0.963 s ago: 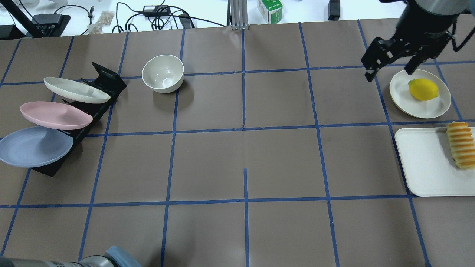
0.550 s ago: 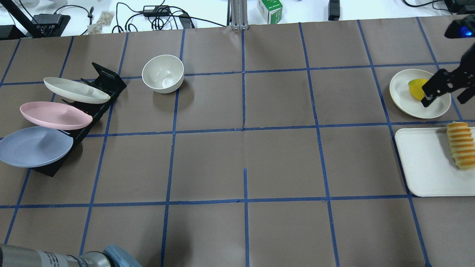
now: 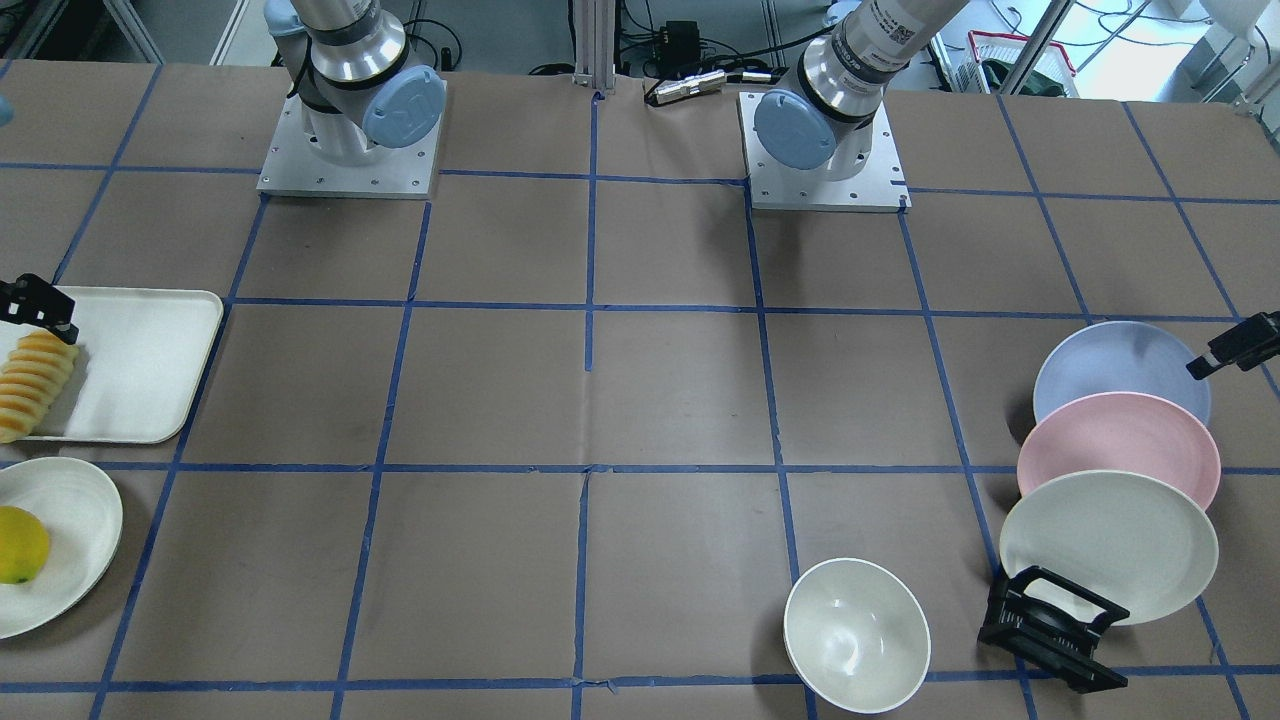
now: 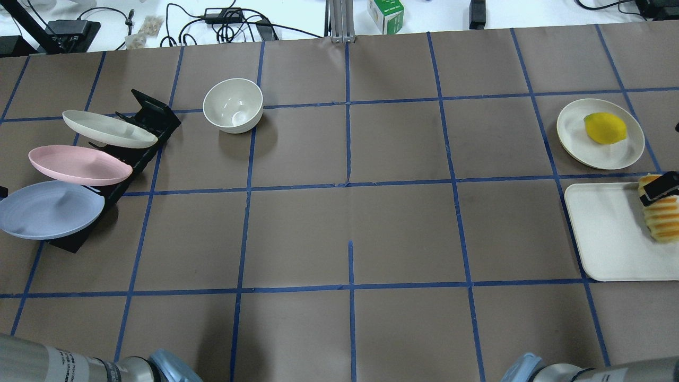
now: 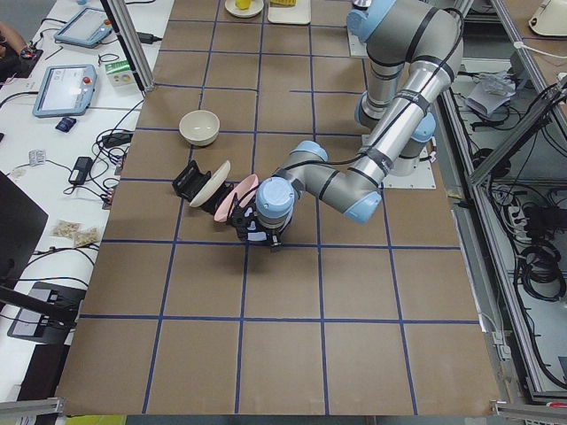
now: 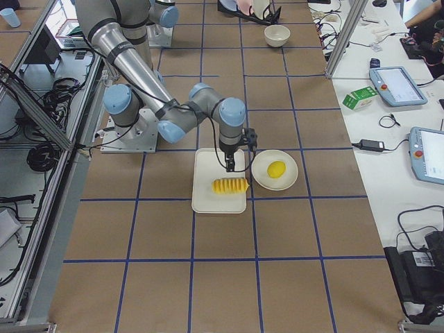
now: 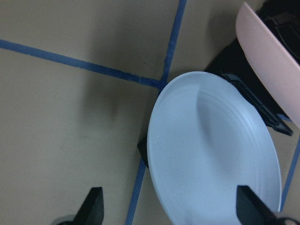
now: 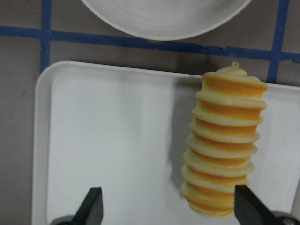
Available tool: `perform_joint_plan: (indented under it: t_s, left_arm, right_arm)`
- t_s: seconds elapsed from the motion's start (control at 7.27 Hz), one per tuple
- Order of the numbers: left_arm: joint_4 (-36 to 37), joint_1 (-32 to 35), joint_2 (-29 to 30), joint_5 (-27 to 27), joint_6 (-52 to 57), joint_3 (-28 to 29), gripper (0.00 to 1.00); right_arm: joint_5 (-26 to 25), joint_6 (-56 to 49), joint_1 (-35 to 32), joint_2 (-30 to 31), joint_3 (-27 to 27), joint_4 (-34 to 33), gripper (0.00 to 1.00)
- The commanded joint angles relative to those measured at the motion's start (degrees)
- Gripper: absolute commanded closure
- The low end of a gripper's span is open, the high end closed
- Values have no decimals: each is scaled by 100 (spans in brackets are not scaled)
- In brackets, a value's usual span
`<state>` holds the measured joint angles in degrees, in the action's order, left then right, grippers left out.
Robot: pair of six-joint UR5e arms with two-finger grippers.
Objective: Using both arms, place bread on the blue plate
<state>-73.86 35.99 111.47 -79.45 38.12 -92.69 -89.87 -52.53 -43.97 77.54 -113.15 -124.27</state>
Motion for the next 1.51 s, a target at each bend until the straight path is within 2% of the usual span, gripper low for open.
perform_joint_plan:
  t_s: [0.0,0.41,0.55,0.69,0.83,0.96,1.24,1.38]
  left_arm:
    - [21,13,182,62,-375,-90,0]
    - [30,13,226,44,-393,-214,3]
    - [30,22,252,53,-393,-214,11]
    - [21,22,261,27,-384,-171,44]
    - [21,22,261,-8,-375,-144,85]
    - [21,22,253,-9,-332,-135,100]
    - [21,22,209,-26,-323,-118,100]
    - [30,31,165,-122,-305,-109,100]
  right_arm:
    - [-39,-460,257,-589,-49,-1042,0]
    - [30,-478,266,-784,-40,-1055,0]
    - [57,-443,266,-767,-40,-1055,0]
    - [66,-460,266,-793,-40,-1064,2]
    - [66,-478,266,-793,-49,-1090,31]
    - [75,-461,266,-784,-49,-1082,65]
    - [66,-373,222,-714,-32,-1073,91]
    - [-4,-303,196,-592,125,-1003,96]
